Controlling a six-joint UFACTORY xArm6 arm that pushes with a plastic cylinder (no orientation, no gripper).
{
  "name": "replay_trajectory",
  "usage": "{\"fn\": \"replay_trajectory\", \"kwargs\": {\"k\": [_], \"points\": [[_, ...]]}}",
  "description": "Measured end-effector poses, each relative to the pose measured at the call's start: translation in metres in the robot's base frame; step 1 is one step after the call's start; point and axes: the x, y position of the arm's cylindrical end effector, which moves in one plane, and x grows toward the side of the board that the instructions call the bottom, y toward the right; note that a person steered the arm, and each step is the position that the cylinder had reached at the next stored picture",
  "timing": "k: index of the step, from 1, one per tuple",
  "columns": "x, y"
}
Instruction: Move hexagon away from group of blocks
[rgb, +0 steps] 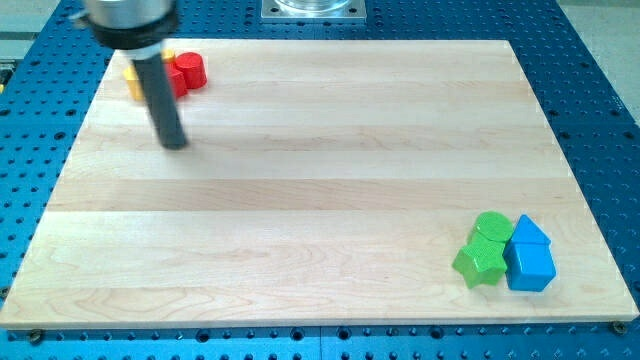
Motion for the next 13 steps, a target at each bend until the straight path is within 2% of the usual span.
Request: {"fn": "replay_trajectory", "kwargs": {"k": [1, 2, 4, 5, 7, 8, 9, 11, 12, 13], "points": [[-0.007, -0.058], [-0.044, -0.102], [-0.103, -0.094], [-0.105, -0.052], [-0.09, 0.064], [-0.09, 0.019], [-0.092, 0.036], [-0.033, 0.077], [-0.038, 0.093], [-0.009, 0.12]]}}
